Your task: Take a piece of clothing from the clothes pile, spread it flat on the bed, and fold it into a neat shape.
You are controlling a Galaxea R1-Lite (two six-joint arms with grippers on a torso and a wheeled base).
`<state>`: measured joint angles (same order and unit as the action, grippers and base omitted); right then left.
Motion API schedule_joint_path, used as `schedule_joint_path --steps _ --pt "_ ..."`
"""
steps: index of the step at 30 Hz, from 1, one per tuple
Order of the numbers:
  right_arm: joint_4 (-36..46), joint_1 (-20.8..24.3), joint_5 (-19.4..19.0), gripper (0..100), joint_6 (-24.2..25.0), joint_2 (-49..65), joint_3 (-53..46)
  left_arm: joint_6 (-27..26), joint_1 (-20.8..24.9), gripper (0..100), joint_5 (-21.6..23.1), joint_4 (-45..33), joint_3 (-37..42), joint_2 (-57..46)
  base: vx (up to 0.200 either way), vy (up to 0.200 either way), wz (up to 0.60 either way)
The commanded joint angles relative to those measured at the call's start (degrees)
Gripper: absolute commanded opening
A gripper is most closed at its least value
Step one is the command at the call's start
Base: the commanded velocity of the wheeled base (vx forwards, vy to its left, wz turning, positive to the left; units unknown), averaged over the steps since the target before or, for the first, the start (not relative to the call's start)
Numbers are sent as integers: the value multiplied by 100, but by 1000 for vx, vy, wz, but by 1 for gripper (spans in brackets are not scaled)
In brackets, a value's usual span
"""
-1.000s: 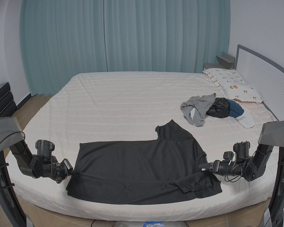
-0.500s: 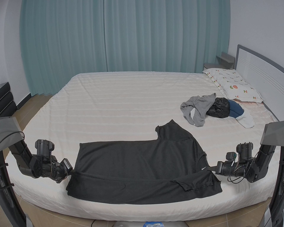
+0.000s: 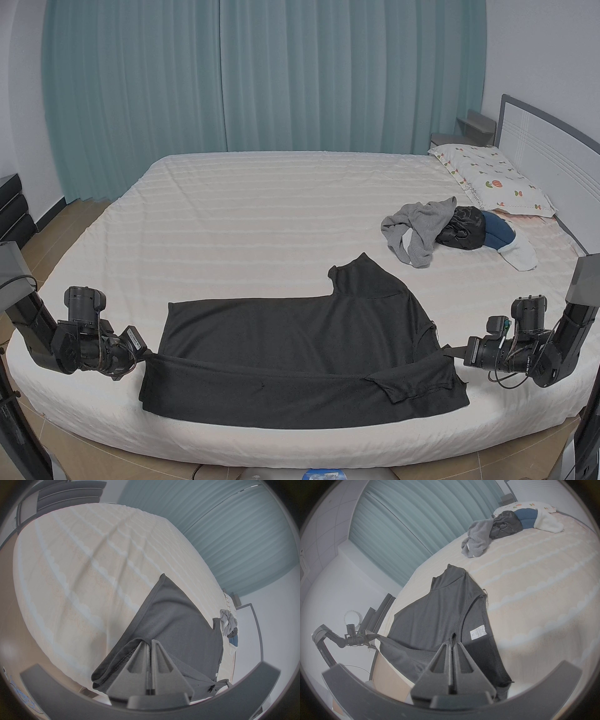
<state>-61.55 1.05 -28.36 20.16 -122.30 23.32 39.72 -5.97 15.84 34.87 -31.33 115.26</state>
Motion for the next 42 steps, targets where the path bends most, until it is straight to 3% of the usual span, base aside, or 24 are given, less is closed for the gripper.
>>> schedule_joint_path --steps 1,18,19,21,22,27,34,39,41,42 --pt "3 27 5 0 -4 83 -12 1 0 0 -2 12 -5 40 0 0 0" --pt "3 27 58 0 330 -515 445 10 61 0 -292 55 -260 761 0 0 0" --pt "11 27 58 0 330 -523 454 19 70 100 -292 64 -260 761 0 0 0" --pt "3 27 58 0 330 -550 454 19 70 100 -292 55 -260 761 0 0 0" --pt "3 27 58 100 330 -558 445 27 70 100 -292 55 -268 761 0 0 0" --pt "3 18 49 100 418 -497 445 36 70 100 -292 55 -268 761 0 0 0" --pt "38 141 58 100 1297 276 199 238 0 100 -177 64 -268 691 0 0 0" --pt "108 546 190 100 2106 769 -267 423 -422 100 570 135 -101 339 0 0 0" --pt "108 633 243 100 2229 786 -337 396 -466 100 658 152 -22 286 0 0 0" --pt "20 853 462 100 2475 742 -592 370 -501 100 842 205 153 128 0 0 0"
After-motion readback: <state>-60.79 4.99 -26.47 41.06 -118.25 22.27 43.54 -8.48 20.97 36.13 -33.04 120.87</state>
